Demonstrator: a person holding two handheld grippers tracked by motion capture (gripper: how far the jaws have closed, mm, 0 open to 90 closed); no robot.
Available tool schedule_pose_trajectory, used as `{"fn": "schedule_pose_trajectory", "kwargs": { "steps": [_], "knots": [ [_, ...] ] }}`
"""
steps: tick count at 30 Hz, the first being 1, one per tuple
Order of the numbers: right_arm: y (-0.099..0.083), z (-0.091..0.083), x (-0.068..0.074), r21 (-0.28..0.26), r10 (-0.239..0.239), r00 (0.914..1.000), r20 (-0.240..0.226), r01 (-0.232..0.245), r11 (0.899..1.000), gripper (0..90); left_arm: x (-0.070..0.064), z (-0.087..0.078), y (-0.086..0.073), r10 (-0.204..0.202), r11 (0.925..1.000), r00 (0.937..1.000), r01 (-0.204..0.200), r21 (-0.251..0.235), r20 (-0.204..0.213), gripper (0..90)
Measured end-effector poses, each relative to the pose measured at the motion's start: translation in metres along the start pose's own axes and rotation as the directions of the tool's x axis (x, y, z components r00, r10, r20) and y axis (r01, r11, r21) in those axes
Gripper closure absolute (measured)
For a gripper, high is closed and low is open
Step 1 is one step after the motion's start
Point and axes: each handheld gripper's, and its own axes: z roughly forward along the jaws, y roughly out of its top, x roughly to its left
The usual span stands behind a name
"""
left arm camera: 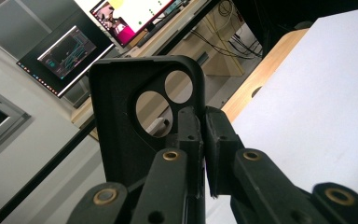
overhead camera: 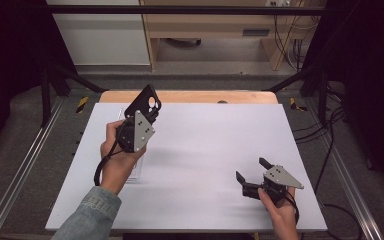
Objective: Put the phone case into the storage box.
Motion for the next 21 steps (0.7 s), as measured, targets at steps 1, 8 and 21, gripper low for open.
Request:
{"fn": "schedule_pose_trajectory", "kwargs": {
  "steps": [1, 8, 21],
  "knots": [
    [0.0000, 0.0000, -0.0001, 0.000, 0.000, 1.0000, 0.000, 0.000, 1.000, 6.6, 0.0004, 0.0000, 0.0002, -0.002, 1.0000, 1.0000, 0.002, 0.000, 0.000, 85.6],
    [0.0003, -0.0008, -0.0002, -0.005, -0.002, 1.0000, 0.002, 0.002, 1.000, 6.6, 0.0035, 0.0016, 0.0012, -0.013, 0.9999, 0.9999, 0.013, 0.002, -0.005, 85.6],
    [0.0004, -0.0015, -0.0011, -0.008, 0.001, 1.0000, 0.004, -0.001, 1.000, 6.6, 0.0086, 0.0044, -0.0004, -0.062, 0.9980, 0.9980, 0.062, -0.002, -0.010, 85.5]
  ]
}}
